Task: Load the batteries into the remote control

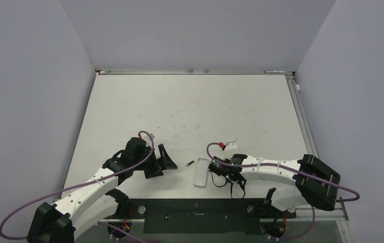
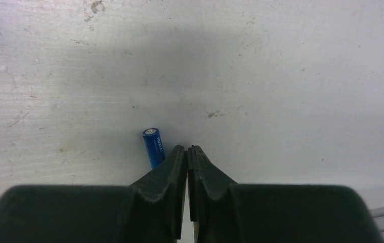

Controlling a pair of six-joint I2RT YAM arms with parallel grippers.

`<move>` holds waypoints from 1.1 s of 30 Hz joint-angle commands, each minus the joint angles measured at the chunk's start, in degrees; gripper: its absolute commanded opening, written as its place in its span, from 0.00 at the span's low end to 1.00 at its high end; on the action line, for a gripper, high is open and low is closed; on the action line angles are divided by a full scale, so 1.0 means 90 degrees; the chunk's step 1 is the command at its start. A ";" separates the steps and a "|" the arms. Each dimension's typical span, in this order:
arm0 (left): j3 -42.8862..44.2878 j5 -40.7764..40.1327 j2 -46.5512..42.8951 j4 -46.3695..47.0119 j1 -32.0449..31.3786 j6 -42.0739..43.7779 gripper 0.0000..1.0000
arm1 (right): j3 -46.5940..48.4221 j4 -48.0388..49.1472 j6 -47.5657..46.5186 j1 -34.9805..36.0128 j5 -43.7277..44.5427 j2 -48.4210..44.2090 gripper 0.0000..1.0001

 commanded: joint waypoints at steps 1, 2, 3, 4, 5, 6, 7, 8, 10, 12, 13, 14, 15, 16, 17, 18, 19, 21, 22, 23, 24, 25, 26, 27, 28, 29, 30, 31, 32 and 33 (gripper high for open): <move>0.0185 0.0161 0.0043 0.0280 0.0044 0.0122 0.91 | -0.0421 0.0730 0.0301 0.0130 -0.1241 0.0000 0.09; 0.0181 0.0151 0.0035 0.0281 0.0044 0.0117 0.91 | -0.0404 0.0684 0.0332 0.0155 -0.1257 -0.0011 0.09; 0.0176 0.0149 0.0021 0.0275 0.0044 0.0116 0.91 | -0.0370 0.0623 0.0365 0.0181 -0.1254 -0.0011 0.09; 0.0171 0.0157 0.0007 0.0271 0.0044 0.0121 0.91 | -0.0335 0.0558 0.0394 0.0214 -0.1254 -0.0026 0.09; 0.0162 0.0149 -0.0008 0.0270 0.0044 0.0122 0.91 | -0.0315 0.0517 0.0424 0.0254 -0.1273 -0.0040 0.08; 0.0154 0.0146 -0.0015 0.0262 0.0044 0.0122 0.91 | -0.0305 0.0488 0.0454 0.0324 -0.1307 -0.0054 0.09; 0.0147 0.0148 -0.0023 0.0260 0.0044 0.0122 0.91 | -0.0299 0.0469 0.0484 0.0376 -0.1345 -0.0076 0.09; 0.0137 0.0143 -0.0025 0.0267 0.0044 0.0122 0.91 | -0.0282 0.0465 0.0524 0.0440 -0.1373 -0.0102 0.09; 0.0114 0.0153 -0.0027 0.0278 0.0044 0.0105 0.91 | -0.0290 0.0565 0.0614 0.0511 -0.1459 -0.0186 0.09; 0.0089 0.0163 -0.0035 0.0310 0.0044 0.0088 0.91 | -0.0345 0.0839 0.0681 0.0528 -0.1565 -0.0303 0.09; 0.0084 0.0151 -0.0044 0.0309 0.0044 0.0092 0.91 | -0.0369 0.0983 0.0750 0.0528 -0.1550 -0.0364 0.08; 0.0074 0.0149 -0.0050 0.0309 0.0044 0.0092 0.91 | -0.0371 0.1090 0.0792 0.0515 -0.1473 -0.0395 0.09; 0.0073 0.0140 -0.0054 0.0313 0.0044 0.0092 0.91 | -0.0342 0.1142 0.0831 0.0497 -0.1369 -0.0394 0.09; 0.0073 0.0143 -0.0055 0.0302 0.0044 0.0090 0.91 | -0.0299 0.1163 0.0847 0.0470 -0.1243 -0.0378 0.09; 0.0073 0.0139 -0.0060 0.0299 0.0044 0.0092 0.91 | -0.0248 0.1169 0.0858 0.0444 -0.1129 -0.0367 0.09; 0.0073 0.0132 -0.0064 0.0286 0.0044 0.0100 0.91 | -0.0212 0.1189 0.0861 0.0404 -0.1059 -0.0346 0.09; 0.0082 0.0133 -0.0065 0.0267 0.0044 0.0102 0.91 | -0.0187 0.1239 0.0851 0.0365 -0.1024 -0.0329 0.09; 0.0092 0.0124 -0.0097 0.0212 0.0044 0.0121 0.91 | -0.0127 0.1333 0.0803 0.0324 -0.1043 -0.0316 0.09; 0.0093 0.0106 -0.0124 0.0193 0.0047 0.0121 0.91 | -0.0106 0.1386 0.0774 0.0322 -0.1064 -0.0328 0.09; 0.0093 0.0100 -0.0148 0.0178 0.0052 0.0125 0.91 | -0.0088 0.1448 0.0729 0.0323 -0.1088 -0.0369 0.08; 0.0084 0.0099 -0.0173 0.0166 0.0054 0.0126 0.91 | -0.0048 0.1468 0.0683 0.0323 -0.1084 -0.0416 0.09; 0.0083 0.0091 -0.0186 0.0168 0.0054 0.0122 0.91 | 0.0016 0.1442 0.0617 0.0323 -0.1042 -0.0472 0.09; 0.0076 0.0090 -0.0186 0.0163 0.0054 0.0122 0.91 | 0.0102 0.1383 0.0537 0.0323 -0.0967 -0.0520 0.09; 0.0069 0.0090 -0.0183 0.0172 0.0054 0.0119 0.91 | 0.0204 0.1328 0.0394 0.0323 -0.0909 -0.0557 0.10; 0.0064 0.0098 -0.0170 0.0193 0.0059 0.0116 0.91 | 0.0312 0.1245 0.0287 0.0323 -0.0825 -0.0595 0.14; 0.0056 0.0117 -0.0155 0.0205 0.0055 0.0112 0.91 | 0.0418 0.1179 0.0149 0.0315 -0.0727 -0.0619 0.17; 0.0054 0.0134 -0.0140 0.0235 0.0054 0.0112 0.91 | 0.0515 0.1141 0.0006 0.0314 -0.0665 -0.0633 0.19; 0.0052 0.0151 -0.0121 0.0253 0.0054 0.0112 0.91 | 0.0608 0.1126 -0.0120 0.0305 -0.0641 -0.0630 0.19; 0.0053 0.0151 -0.0098 0.0259 0.0054 0.0105 0.91 | 0.0683 0.1127 -0.0250 0.0295 -0.0609 -0.0630 0.20; 0.0058 0.0153 -0.0087 0.0260 0.0054 0.0118 0.91 | 0.0732 0.1136 -0.0315 0.0281 -0.0579 -0.0623 0.21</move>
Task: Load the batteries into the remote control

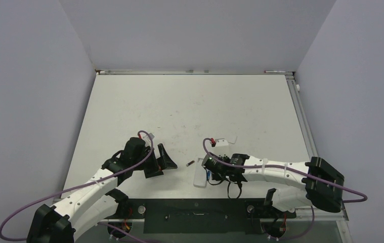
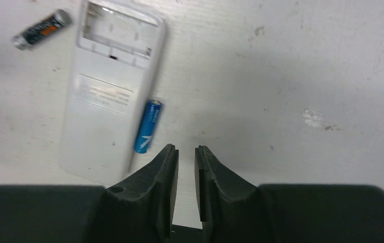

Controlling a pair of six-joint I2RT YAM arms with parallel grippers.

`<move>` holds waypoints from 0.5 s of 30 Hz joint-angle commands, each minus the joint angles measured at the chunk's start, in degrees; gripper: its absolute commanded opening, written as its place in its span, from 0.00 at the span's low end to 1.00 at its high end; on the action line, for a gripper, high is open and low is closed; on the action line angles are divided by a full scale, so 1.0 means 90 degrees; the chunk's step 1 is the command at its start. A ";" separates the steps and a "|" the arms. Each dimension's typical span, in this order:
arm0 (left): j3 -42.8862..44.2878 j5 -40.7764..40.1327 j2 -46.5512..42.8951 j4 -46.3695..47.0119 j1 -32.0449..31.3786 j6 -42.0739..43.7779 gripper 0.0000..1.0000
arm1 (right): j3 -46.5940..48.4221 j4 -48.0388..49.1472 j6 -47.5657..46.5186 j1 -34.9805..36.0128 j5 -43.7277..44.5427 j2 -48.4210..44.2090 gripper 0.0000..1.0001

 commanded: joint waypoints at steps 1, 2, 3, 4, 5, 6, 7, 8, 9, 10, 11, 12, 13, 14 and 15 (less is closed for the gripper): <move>0.0063 0.0133 0.0020 0.0258 0.0025 0.0119 0.91 | 0.0511 0.0032 -0.0583 -0.0095 0.0381 -0.0183 0.22; 0.0063 0.0136 0.0020 0.0256 0.0025 0.0119 0.91 | 0.0542 0.0059 -0.0632 -0.0124 0.0377 -0.0153 0.24; 0.0063 0.0149 0.0013 0.0242 0.0025 0.0119 0.91 | 0.0572 0.0097 -0.0663 -0.0148 0.0370 -0.0101 0.27; 0.0068 0.0145 0.0003 0.0225 0.0025 0.0119 0.91 | 0.0592 0.0133 -0.0695 -0.0177 0.0359 -0.0050 0.28; 0.0072 0.0131 -0.0013 0.0205 0.0025 0.0119 0.91 | 0.0612 0.0149 -0.0724 -0.0187 0.0349 0.0024 0.28; 0.0082 0.0118 -0.0032 0.0179 0.0025 0.0119 0.91 | 0.0632 0.0166 -0.0746 -0.0200 0.0352 0.0085 0.28; 0.0088 0.0122 -0.0051 0.0159 0.0025 0.0119 0.91 | 0.0655 0.0190 -0.0760 -0.0207 0.0359 0.0166 0.29; 0.0092 0.0118 -0.0071 0.0135 0.0025 0.0126 0.91 | 0.0663 0.0224 -0.0785 -0.0219 0.0359 0.0236 0.28; 0.0101 0.0108 -0.0086 0.0101 0.0025 0.0129 0.91 | 0.0676 0.0269 -0.0804 -0.0230 0.0345 0.0306 0.28; 0.0111 0.0100 -0.0101 0.0072 0.0025 0.0137 0.91 | 0.0687 0.0307 -0.0826 -0.0245 0.0328 0.0387 0.29; 0.0119 0.0103 -0.0113 0.0051 0.0025 0.0146 0.91 | 0.0698 0.0351 -0.0861 -0.0259 0.0292 0.0453 0.28; 0.0126 0.0091 -0.0124 0.0029 0.0025 0.0148 0.91 | 0.0705 0.0389 -0.0876 -0.0274 0.0278 0.0533 0.28; 0.0131 0.0088 -0.0131 0.0015 0.0025 0.0157 0.91 | 0.0708 0.0427 -0.0896 -0.0287 0.0248 0.0599 0.28; 0.0132 0.0081 -0.0136 -0.0002 0.0025 0.0158 0.91 | 0.0719 0.0467 -0.0915 -0.0297 0.0221 0.0655 0.28; 0.0140 0.0078 -0.0136 -0.0026 0.0025 0.0167 0.91 | 0.0718 0.0519 -0.0941 -0.0299 0.0181 0.0705 0.29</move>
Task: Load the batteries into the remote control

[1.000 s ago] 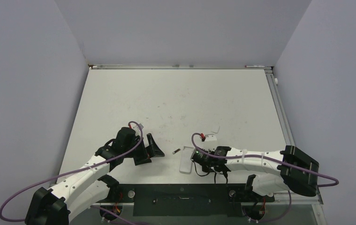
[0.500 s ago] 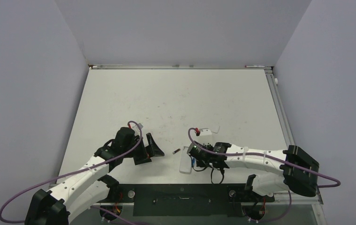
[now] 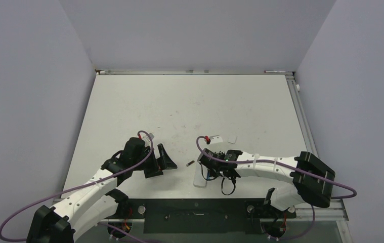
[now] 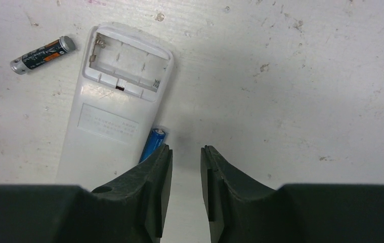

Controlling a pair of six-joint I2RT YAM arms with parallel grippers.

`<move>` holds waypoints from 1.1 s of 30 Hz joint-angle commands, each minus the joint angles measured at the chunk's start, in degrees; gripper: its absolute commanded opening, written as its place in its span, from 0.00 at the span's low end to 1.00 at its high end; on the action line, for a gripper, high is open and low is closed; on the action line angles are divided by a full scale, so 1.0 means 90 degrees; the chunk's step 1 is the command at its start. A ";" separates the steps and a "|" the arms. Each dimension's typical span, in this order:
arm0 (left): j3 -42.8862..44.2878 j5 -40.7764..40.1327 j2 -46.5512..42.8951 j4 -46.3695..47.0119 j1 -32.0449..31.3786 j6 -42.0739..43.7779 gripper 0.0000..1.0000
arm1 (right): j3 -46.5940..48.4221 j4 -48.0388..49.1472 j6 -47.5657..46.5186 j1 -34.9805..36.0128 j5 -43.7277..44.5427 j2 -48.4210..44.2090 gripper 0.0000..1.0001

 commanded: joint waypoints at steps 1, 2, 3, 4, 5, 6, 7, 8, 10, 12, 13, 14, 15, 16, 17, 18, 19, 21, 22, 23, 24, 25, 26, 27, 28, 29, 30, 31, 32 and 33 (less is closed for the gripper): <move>0.0149 0.0069 -0.0102 -0.0005 0.0022 0.0132 0.91 | 0.0230 0.0342 -0.0183 -0.0068 0.0024 0.0204 0.28; 0.0151 0.0068 -0.0099 -0.0020 0.0022 0.0134 0.91 | 0.0235 0.0365 -0.0200 -0.0082 0.0017 0.0229 0.29; 0.0160 0.0060 -0.0099 -0.0030 0.0022 0.0134 0.91 | 0.0237 0.0387 -0.0210 -0.0093 -0.0004 0.0247 0.29; 0.0168 0.0067 -0.0098 -0.0033 0.0022 0.0134 0.91 | 0.0248 0.0415 -0.0226 -0.0112 -0.0015 0.0259 0.29; 0.0170 0.0068 -0.0097 -0.0037 0.0022 0.0134 0.91 | 0.0257 0.0421 -0.0232 -0.0129 -0.0031 0.0267 0.29; 0.0179 0.0060 -0.0097 -0.0042 0.0022 0.0134 0.91 | 0.0264 0.0426 -0.0241 -0.0140 -0.0030 0.0274 0.29; 0.0180 0.0059 -0.0097 -0.0040 0.0022 0.0134 0.91 | 0.0271 0.0439 -0.0256 -0.0155 -0.0047 0.0276 0.29; 0.0180 0.0063 -0.0097 -0.0043 0.0022 0.0139 0.91 | 0.0273 0.0446 -0.0269 -0.0165 -0.0059 0.0293 0.29; 0.0187 0.0060 -0.0088 -0.0043 0.0022 0.0141 0.91 | 0.0292 0.0464 -0.0290 -0.0179 -0.0093 0.0329 0.29; 0.0190 0.0058 -0.0080 -0.0050 0.0022 0.0144 0.91 | 0.0298 0.0483 -0.0301 -0.0177 -0.0133 0.0363 0.29; 0.0190 0.0051 -0.0078 -0.0052 0.0022 0.0144 0.91 | 0.0296 0.0501 -0.0299 -0.0177 -0.0145 0.0382 0.29; 0.0190 0.0048 -0.0078 -0.0053 0.0022 0.0144 0.91 | 0.0288 0.0524 -0.0301 -0.0177 -0.0161 0.0393 0.29; 0.0190 0.0048 -0.0081 -0.0053 0.0022 0.0144 0.91 | 0.0275 0.0553 -0.0303 -0.0181 -0.0185 0.0410 0.29; 0.0190 0.0045 -0.0083 -0.0050 0.0025 0.0144 0.91 | 0.0260 0.0594 -0.0306 -0.0178 -0.0213 0.0421 0.29; 0.0183 0.0039 -0.0087 -0.0047 0.0023 0.0144 0.91 | 0.0237 0.0637 -0.0304 -0.0177 -0.0241 0.0440 0.30; 0.0176 0.0043 -0.0087 -0.0052 0.0023 0.0144 0.91 | 0.0195 0.0692 -0.0301 -0.0177 -0.0257 0.0486 0.30; 0.0164 0.0030 -0.0088 -0.0045 0.0022 0.0144 0.91 | 0.0146 0.0745 -0.0299 -0.0177 -0.0280 0.0559 0.30; 0.0135 0.0029 -0.0081 -0.0010 0.0022 0.0134 0.91 | 0.0032 0.0854 -0.0283 -0.0177 -0.0329 0.0765 0.30; 0.0119 0.0032 -0.0079 -0.0002 0.0022 0.0134 0.91 | -0.0035 0.0906 -0.0274 -0.0177 -0.0370 0.0890 0.30; 0.0106 0.0029 -0.0074 0.0012 0.0022 0.0127 0.91 | -0.0074 0.0917 -0.0260 -0.0177 -0.0388 0.1029 0.30; 0.0082 0.0036 -0.0064 0.0023 0.0022 0.0125 0.91 | -0.0084 0.0857 -0.0248 -0.0179 -0.0368 0.1143 0.30; 0.0057 0.0042 -0.0059 0.0034 0.0022 0.0117 0.91 | -0.0085 0.0810 -0.0238 -0.0165 -0.0351 0.1226 0.29; 0.0047 0.0045 -0.0063 0.0042 0.0022 0.0115 0.91 | -0.0085 0.0769 -0.0229 -0.0146 -0.0322 0.1244 0.29; 0.0036 0.0047 -0.0063 0.0053 0.0023 0.0115 0.91 | -0.0085 0.0747 -0.0210 -0.0129 -0.0296 0.1216 0.29; 0.0034 0.0039 -0.0060 0.0055 0.0023 0.0115 0.91 | -0.0080 0.0718 -0.0196 -0.0128 -0.0264 0.1143 0.29; 0.0041 0.0039 -0.0054 0.0055 0.0022 0.0110 0.91 | -0.0071 0.0705 -0.0194 -0.0128 -0.0237 0.1066 0.29; 0.0048 0.0038 -0.0049 0.0062 0.0022 0.0114 0.91 | -0.0053 0.0674 -0.0194 -0.0135 -0.0197 0.0988 0.29; 0.0058 0.0043 -0.0035 0.0073 0.0027 0.0123 0.91 | -0.0022 0.0592 -0.0191 -0.0137 -0.0145 0.0924 0.29; 0.0070 0.0049 -0.0025 0.0067 0.0026 0.0124 0.91 | 0.0025 0.0514 -0.0208 -0.0139 -0.0100 0.0877 0.29; 0.0080 0.0048 -0.0020 0.0065 0.0027 0.0124 0.91 | 0.0079 0.0408 -0.0217 -0.0139 -0.0046 0.0829 0.29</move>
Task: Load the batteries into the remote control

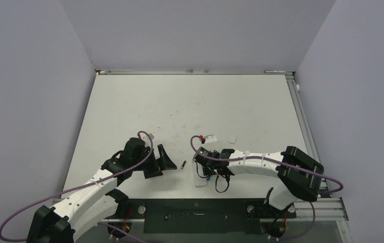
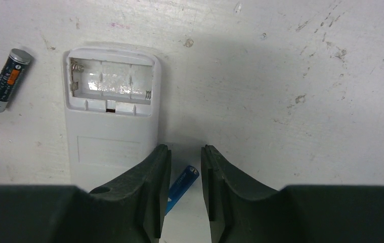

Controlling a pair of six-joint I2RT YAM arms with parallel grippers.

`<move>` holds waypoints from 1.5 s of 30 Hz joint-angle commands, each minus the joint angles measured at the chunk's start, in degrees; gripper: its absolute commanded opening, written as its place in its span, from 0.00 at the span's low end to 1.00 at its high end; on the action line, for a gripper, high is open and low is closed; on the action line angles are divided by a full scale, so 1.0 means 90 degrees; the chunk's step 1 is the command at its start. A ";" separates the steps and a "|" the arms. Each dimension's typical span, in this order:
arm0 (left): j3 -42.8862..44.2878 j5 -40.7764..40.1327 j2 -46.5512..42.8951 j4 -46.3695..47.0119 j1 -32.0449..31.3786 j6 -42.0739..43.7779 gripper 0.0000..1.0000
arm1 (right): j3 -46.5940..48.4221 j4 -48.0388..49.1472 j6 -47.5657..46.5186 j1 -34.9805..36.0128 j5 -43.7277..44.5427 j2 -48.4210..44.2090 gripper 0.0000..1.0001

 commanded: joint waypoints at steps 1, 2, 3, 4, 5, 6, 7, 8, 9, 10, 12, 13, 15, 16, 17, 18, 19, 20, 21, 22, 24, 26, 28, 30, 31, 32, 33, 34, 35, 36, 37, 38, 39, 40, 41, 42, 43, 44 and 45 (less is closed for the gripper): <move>0.0082 0.0053 0.0003 0.0167 0.0032 0.0083 0.91 | 0.0016 -0.0553 -0.0003 -0.0013 0.0172 -0.0072 0.29; 0.0083 0.0051 0.0003 0.0163 0.0026 0.0083 0.91 | 0.0051 -0.0624 -0.0024 -0.0009 0.0216 -0.0106 0.29; 0.0083 0.0056 0.0003 0.0169 0.0029 0.0083 0.91 | 0.0065 -0.0686 -0.0063 -0.0010 0.0226 -0.0144 0.29; 0.0083 0.0051 0.0003 0.0176 0.0026 0.0083 0.91 | 0.0066 -0.0724 -0.0104 -0.0009 0.0229 -0.0183 0.29; 0.0083 0.0058 0.0008 0.0171 0.0029 0.0083 0.91 | 0.0053 -0.0751 -0.0136 -0.0015 0.0190 -0.0221 0.29; 0.0083 0.0060 0.0012 0.0169 0.0029 0.0083 0.91 | 0.0027 -0.0774 -0.0162 -0.0010 0.0163 -0.0266 0.29; 0.0076 0.0068 0.0012 0.0174 0.0031 0.0083 0.91 | -0.0002 -0.0811 -0.0157 -0.0009 0.0161 -0.0316 0.29; 0.0073 0.0072 0.0012 0.0170 0.0027 0.0083 0.91 | -0.0040 -0.0853 -0.0144 -0.0005 0.0168 -0.0367 0.29; 0.0073 0.0080 0.0012 0.0169 0.0027 0.0083 0.91 | -0.0092 -0.0869 -0.0130 0.0001 0.0140 -0.0424 0.29; 0.0066 0.0080 0.0003 0.0170 0.0027 0.0082 0.91 | -0.0167 -0.0879 -0.0122 0.0008 0.0098 -0.0482 0.29; 0.0063 0.0080 -0.0006 0.0167 0.0027 0.0073 0.91 | -0.0287 -0.0885 -0.0063 0.0059 0.0028 -0.0594 0.28; 0.0072 0.0080 -0.0007 0.0171 0.0024 0.0071 0.91 | -0.0333 -0.0881 -0.0017 0.0086 0.0012 -0.0640 0.28; 0.0080 0.0072 -0.0002 0.0169 0.0030 0.0066 0.91 | -0.0419 -0.0900 0.0081 0.0164 -0.0010 -0.0730 0.28; 0.0083 0.0075 0.0002 0.0176 0.0023 0.0061 0.91 | -0.0446 -0.0903 0.0137 0.0205 -0.0019 -0.0764 0.27; 0.0083 0.0079 0.0003 0.0187 0.0024 0.0056 0.91 | -0.0466 -0.0922 0.0191 0.0260 -0.0012 -0.0808 0.27; 0.0090 0.0080 0.0011 0.0180 0.0023 0.0054 0.91 | -0.0457 -0.0962 0.0256 0.0314 0.0025 -0.0841 0.27; 0.0092 0.0082 0.0012 0.0175 0.0023 0.0054 0.91 | -0.0440 -0.1028 0.0319 0.0356 0.0089 -0.0904 0.27; 0.0093 0.0075 0.0004 0.0170 0.0022 0.0054 0.91 | -0.0409 -0.1080 0.0358 0.0396 0.0160 -0.0964 0.27; 0.0093 0.0071 0.0003 0.0170 0.0022 0.0054 0.91 | -0.0377 -0.1123 0.0370 0.0423 0.0215 -0.1043 0.27; 0.0093 0.0070 -0.0006 0.0158 0.0022 0.0052 0.91 | -0.0337 -0.1168 0.0366 0.0454 0.0263 -0.1128 0.28; 0.0102 0.0065 -0.0030 0.0128 0.0022 0.0060 0.91 | -0.0243 -0.1268 0.0287 0.0469 0.0365 -0.1333 0.30; 0.0102 0.0053 -0.0070 0.0095 0.0022 0.0061 0.91 | -0.0154 -0.1302 0.0118 0.0479 0.0404 -0.1552 0.34; 0.0102 0.0041 -0.0108 0.0050 0.0022 0.0080 0.91 | -0.0104 -0.1238 -0.0218 0.0467 0.0283 -0.1680 0.37; 0.0117 0.0031 -0.0124 -0.0007 0.0022 0.0106 0.91 | -0.0048 -0.1193 -0.0569 0.0462 0.0125 -0.1698 0.39; 0.0121 0.0050 -0.0133 -0.0029 0.0022 0.0119 0.91 | 0.0005 -0.1176 -0.0791 0.0460 0.0026 -0.1684 0.40; 0.0135 0.0063 -0.0136 -0.0057 0.0025 0.0135 0.91 | 0.0042 -0.1138 -0.1001 0.0460 -0.0116 -0.1649 0.40; 0.0148 0.0092 -0.0129 -0.0079 0.0023 0.0148 0.91 | 0.0088 -0.1128 -0.1210 0.0459 -0.0229 -0.1590 0.40; 0.0151 0.0129 -0.0126 -0.0084 0.0029 0.0159 0.91 | 0.0133 -0.1119 -0.1413 0.0457 -0.0306 -0.1525 0.40; 0.0156 0.0175 -0.0125 -0.0085 0.0023 0.0168 0.91 | 0.0177 -0.1112 -0.1595 0.0455 -0.0376 -0.1474 0.41; 0.0160 0.0194 -0.0116 -0.0090 0.0027 0.0171 0.91 | 0.0224 -0.1117 -0.1776 0.0443 -0.0423 -0.1399 0.42; 0.0174 0.0219 -0.0107 -0.0106 0.0023 0.0171 0.91 | 0.0282 -0.1150 -0.1928 0.0420 -0.0448 -0.1325 0.43; 0.0185 0.0230 -0.0105 -0.0122 0.0023 0.0179 0.91 | 0.0341 -0.1198 -0.2088 0.0387 -0.0439 -0.1238 0.43; 0.0190 0.0237 -0.0110 -0.0148 0.0027 0.0181 0.91 | 0.0371 -0.1227 -0.2225 0.0346 -0.0450 -0.1171 0.44; 0.0199 0.0245 -0.0121 -0.0167 0.0023 0.0181 0.91 | 0.0407 -0.1257 -0.2333 0.0289 -0.0487 -0.1110 0.44; 0.0207 0.0242 -0.0137 -0.0185 0.0027 0.0181 0.91 | 0.0429 -0.1270 -0.2441 0.0226 -0.0540 -0.1038 0.44; 0.0223 0.0239 -0.0157 -0.0212 0.0023 0.0181 0.91 | 0.0452 -0.1269 -0.2536 0.0181 -0.0615 -0.0948 0.45; 0.0233 0.0228 -0.0171 -0.0236 0.0023 0.0181 0.91 | 0.0457 -0.1250 -0.2619 0.0136 -0.0688 -0.0889 0.45; 0.0243 0.0219 -0.0181 -0.0260 0.0022 0.0186 0.91 | 0.0466 -0.1209 -0.2704 0.0039 -0.0801 -0.0817 0.45; 0.0253 0.0218 -0.0191 -0.0276 0.0022 0.0190 0.91 | 0.0474 -0.1158 -0.2761 -0.0014 -0.0871 -0.0750 0.45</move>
